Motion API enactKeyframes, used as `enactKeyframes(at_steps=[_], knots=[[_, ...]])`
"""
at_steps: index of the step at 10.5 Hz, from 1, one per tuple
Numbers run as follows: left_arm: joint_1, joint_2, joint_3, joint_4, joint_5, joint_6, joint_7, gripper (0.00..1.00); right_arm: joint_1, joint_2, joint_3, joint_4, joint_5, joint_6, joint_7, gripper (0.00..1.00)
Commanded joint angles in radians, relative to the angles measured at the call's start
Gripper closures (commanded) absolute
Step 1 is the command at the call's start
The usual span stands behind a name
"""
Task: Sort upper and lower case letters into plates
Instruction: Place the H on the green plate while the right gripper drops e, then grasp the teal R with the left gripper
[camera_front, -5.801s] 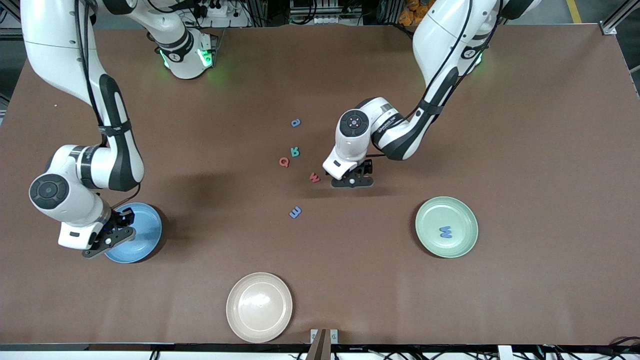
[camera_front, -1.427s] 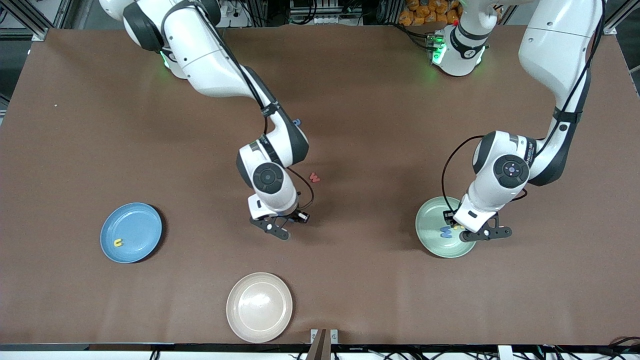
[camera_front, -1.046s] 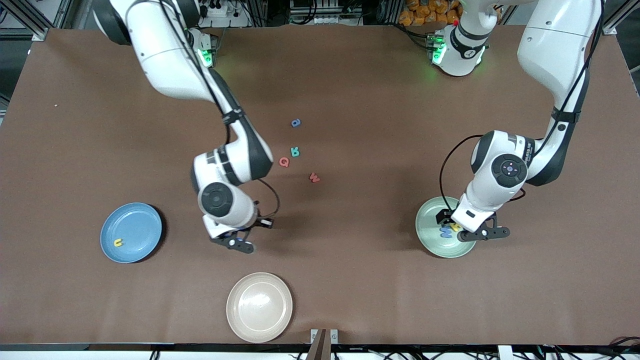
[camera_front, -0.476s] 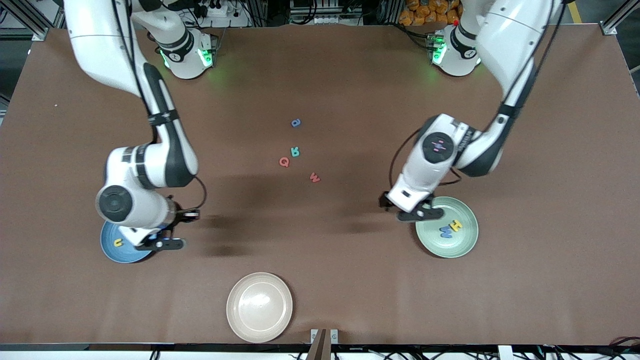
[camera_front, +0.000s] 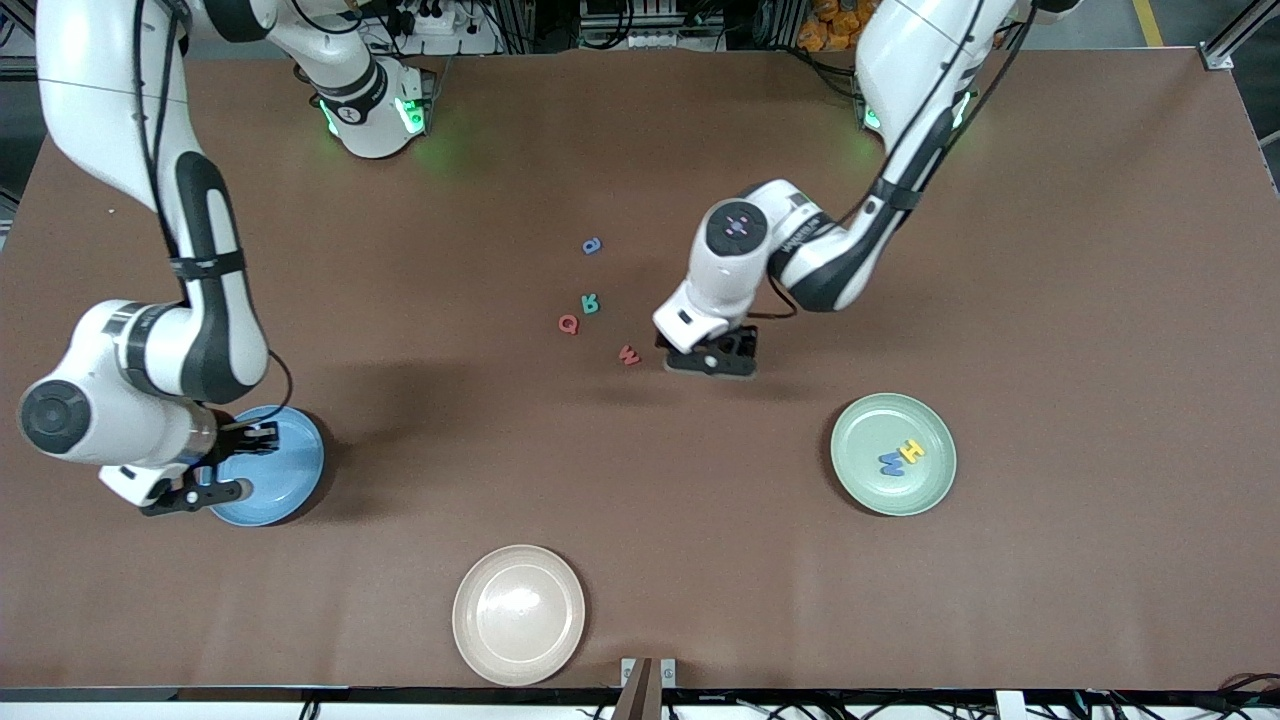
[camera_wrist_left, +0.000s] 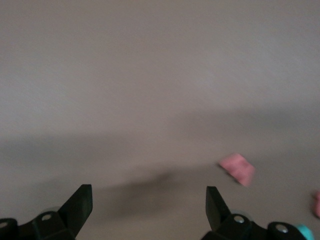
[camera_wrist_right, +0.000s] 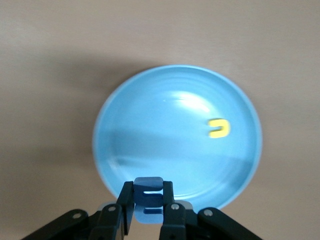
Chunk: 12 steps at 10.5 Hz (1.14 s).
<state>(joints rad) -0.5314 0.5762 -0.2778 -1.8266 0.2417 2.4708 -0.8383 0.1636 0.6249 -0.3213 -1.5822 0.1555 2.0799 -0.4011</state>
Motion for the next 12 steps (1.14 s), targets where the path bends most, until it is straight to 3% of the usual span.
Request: enactKeyframes(at_steps=[1, 5, 8, 12], knots=[[-0.115, 0.057, 0.008, 0.068, -0.007, -0.001, -0.134, 0.0, 0.008, -0.014, 0.016, -0.018, -0.001, 0.022, -0.025, 0.0], [-0.238, 0.158, 0.017, 0.15, -0.001, -0.001, -0.3, 0.0, 0.092, -0.016, 0.027, -0.012, -0.001, 0.014, -0.024, 0.0], [-0.283, 0.217, 0.044, 0.232, -0.004, 0.0, -0.37, 0.0, 0.109, -0.014, 0.097, -0.007, 0.024, 0.015, -0.015, 0.0], [-0.318, 0.257, 0.091, 0.274, -0.012, 0.0, -0.377, 0.12, 0.108, -0.013, 0.102, -0.015, 0.024, 0.014, -0.022, 0.0]])
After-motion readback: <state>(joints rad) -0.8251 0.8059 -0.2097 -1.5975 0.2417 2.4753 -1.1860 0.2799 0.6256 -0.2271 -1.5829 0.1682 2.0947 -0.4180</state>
